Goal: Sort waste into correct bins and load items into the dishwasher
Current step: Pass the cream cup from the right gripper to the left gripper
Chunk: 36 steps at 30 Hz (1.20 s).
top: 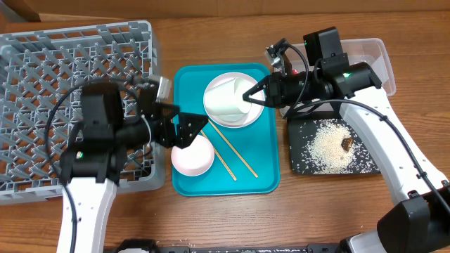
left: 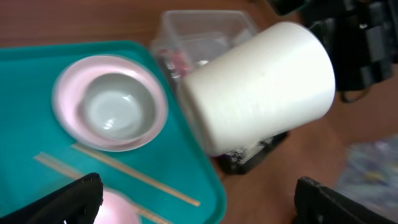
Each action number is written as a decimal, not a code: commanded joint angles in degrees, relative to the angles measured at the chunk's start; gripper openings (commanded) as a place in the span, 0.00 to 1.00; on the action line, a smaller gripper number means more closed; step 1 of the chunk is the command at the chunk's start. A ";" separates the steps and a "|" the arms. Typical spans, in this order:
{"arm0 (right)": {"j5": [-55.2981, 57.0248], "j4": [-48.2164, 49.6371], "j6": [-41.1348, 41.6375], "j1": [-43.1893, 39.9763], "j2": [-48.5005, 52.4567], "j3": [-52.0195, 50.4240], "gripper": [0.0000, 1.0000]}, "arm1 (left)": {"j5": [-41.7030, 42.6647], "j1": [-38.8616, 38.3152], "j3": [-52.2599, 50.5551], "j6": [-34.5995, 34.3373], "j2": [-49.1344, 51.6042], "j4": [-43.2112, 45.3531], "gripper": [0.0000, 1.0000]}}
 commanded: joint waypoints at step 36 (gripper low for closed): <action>-10.16 0.24 -1.84 -0.04 -0.22 -0.04 0.44 | 14.10 -6.43 0.68 -3.54 7.26 20.06 0.58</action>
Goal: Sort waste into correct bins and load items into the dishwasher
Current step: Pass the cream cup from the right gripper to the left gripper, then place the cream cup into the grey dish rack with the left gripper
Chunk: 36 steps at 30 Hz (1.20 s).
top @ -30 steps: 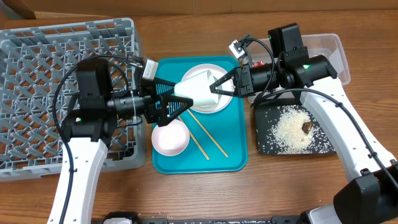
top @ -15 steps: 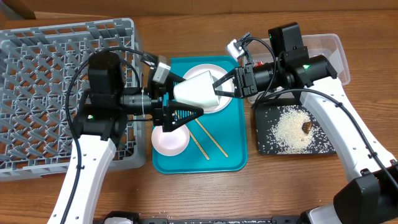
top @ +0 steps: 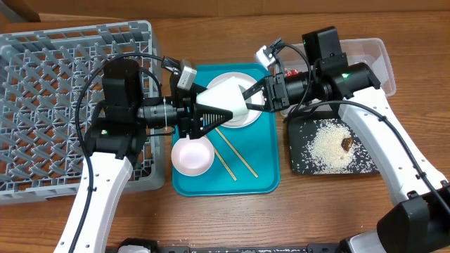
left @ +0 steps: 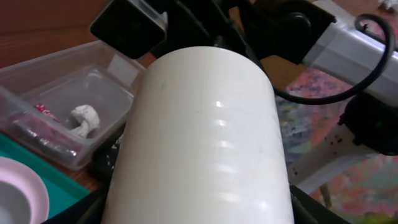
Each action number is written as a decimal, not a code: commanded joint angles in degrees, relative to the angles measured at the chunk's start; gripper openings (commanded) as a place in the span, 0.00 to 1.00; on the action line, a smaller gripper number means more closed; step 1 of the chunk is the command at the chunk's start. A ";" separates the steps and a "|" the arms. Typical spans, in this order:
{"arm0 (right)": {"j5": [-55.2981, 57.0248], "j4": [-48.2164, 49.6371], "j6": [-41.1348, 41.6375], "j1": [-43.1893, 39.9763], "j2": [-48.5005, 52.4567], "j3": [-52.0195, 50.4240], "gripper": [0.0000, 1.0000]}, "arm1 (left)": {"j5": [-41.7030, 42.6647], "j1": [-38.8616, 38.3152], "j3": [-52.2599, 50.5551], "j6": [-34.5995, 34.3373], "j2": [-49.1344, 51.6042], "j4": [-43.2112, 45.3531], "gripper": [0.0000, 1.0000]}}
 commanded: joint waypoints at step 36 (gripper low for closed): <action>53.29 -27.32 -8.94 -19.93 -5.95 1.95 0.48 | -62.36 37.75 8.72 -2.29 13.86 -40.13 1.00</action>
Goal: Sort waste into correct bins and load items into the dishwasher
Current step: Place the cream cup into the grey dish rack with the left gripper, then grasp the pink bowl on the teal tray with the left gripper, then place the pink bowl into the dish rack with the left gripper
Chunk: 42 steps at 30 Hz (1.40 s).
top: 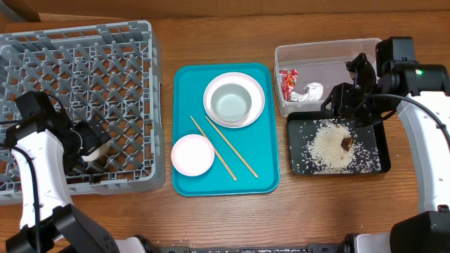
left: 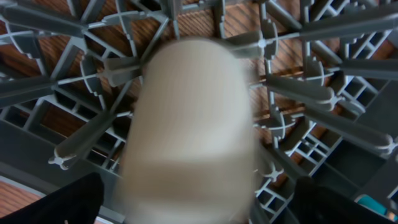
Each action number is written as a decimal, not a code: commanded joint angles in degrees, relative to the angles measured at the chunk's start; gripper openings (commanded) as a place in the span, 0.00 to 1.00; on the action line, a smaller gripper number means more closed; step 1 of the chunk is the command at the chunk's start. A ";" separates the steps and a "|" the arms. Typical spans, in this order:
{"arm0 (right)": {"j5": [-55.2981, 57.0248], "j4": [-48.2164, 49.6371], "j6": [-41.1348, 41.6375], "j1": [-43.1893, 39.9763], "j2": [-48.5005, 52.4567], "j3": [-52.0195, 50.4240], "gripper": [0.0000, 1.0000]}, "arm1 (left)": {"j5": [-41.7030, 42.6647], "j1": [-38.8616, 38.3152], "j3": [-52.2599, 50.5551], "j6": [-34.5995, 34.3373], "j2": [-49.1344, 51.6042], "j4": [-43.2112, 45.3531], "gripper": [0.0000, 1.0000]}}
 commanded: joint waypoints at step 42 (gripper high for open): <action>-1.73 -0.72 -0.48 -0.04 -0.94 1.36 0.93 | 11.26 -40.33 23.87 9.94 2.29 -9.73 0.04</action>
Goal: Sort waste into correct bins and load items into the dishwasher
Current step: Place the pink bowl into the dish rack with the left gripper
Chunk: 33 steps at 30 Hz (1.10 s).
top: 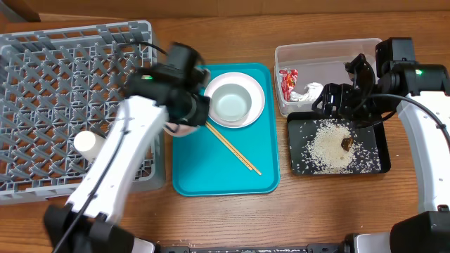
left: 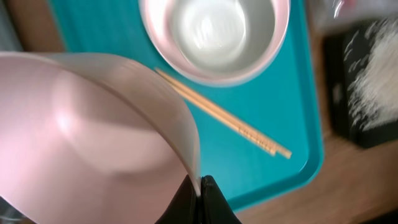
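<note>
My left gripper point(left: 200, 198) is shut on the rim of a small pink bowl point(left: 93, 124), holding it tilted over the left edge of the teal tray point(top: 260, 179). In the overhead view that bowl point(top: 176, 128) shows only partly under the arm. A pink plate carrying a white bowl point(top: 234, 100) sits at the tray's back, with the chopsticks point(top: 232, 146) lying diagonally in front of it. A white cup point(top: 86, 143) lies in the grey dish rack point(top: 42, 77). My right gripper point(top: 322, 100) hovers at the near edge of the clear bin, fingers apart and empty.
The clear bin point(top: 365, 50) at the back right holds a red wrapper point(top: 287, 81) and a crumpled tissue point(top: 311, 90). In front of it a black tray point(top: 373, 165) holds spilled rice and a brown scrap point(top: 347, 143). The rack fills the table's left side.
The white cup, then in my left gripper over the rack's front left, now lies free in the rack. My left gripper has moved to the tray and shut on the pink bowl. The right gripper shifted slightly left.
My right gripper first held the white cup over the tray while the left stood open beside it. Then the left gripper's fingers were around the cup too. Later the left had the cup over the rack, the right back by the bins. Now the cup rests in the rack and the left holds the pink bowl.
</note>
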Each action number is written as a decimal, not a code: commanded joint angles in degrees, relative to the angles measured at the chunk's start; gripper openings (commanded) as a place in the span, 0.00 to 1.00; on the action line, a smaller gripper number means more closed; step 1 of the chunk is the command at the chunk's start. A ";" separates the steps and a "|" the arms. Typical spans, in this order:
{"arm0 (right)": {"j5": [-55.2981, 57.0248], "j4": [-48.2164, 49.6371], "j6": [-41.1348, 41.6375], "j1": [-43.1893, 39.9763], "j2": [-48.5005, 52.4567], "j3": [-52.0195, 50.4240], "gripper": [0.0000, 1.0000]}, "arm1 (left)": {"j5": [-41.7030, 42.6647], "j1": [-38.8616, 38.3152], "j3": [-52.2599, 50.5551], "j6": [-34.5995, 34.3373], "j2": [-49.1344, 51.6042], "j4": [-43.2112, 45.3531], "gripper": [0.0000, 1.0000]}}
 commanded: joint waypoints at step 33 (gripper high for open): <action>-0.44 -0.52 -0.04 -0.04 -0.94 1.36 0.92 | 56.94 51.34 2.86 32.06 25.38 9.97 0.05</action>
